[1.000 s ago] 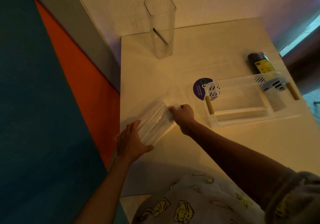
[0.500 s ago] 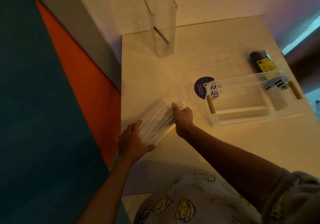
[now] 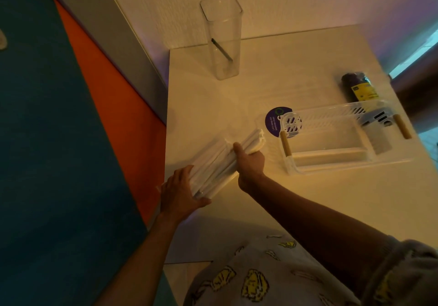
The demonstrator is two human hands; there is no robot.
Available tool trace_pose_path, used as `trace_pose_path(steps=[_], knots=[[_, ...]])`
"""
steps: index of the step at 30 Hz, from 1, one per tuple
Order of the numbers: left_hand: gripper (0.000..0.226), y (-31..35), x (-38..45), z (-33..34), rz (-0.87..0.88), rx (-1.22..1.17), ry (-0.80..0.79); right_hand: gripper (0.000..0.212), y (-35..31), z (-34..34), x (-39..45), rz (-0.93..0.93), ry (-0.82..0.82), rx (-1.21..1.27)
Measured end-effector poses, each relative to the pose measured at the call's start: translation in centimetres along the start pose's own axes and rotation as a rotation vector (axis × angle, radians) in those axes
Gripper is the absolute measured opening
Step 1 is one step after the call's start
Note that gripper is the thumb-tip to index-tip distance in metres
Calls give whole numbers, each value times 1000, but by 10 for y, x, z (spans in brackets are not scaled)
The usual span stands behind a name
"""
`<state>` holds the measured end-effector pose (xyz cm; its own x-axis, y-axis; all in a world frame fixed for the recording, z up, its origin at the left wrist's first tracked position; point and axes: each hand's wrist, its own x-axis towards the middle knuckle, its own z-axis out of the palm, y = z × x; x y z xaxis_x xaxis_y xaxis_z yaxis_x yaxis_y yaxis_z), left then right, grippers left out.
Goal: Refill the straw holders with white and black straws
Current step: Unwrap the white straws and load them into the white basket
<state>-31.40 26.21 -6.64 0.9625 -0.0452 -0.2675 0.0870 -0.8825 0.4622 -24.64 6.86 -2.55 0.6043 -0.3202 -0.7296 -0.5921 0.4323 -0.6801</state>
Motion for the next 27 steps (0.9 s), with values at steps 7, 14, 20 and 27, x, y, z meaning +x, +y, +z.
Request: trace_pose_path(steps=[7, 14, 20, 27], knots=[[108, 0, -1, 3, -24, 89, 0, 15, -42, -5, -5, -380, 19, -120], [115, -2, 1, 11, -10, 158, -12, 22, -92, -11, -22, -694, -72, -248], [120, 1, 6, 16, -18, 195, -17, 24, -161, -41, -51, -1138, -266, -465], [122, 12, 16, 18, 14, 240, -20, 27, -213, -79, -38, -1241, -311, -945]])
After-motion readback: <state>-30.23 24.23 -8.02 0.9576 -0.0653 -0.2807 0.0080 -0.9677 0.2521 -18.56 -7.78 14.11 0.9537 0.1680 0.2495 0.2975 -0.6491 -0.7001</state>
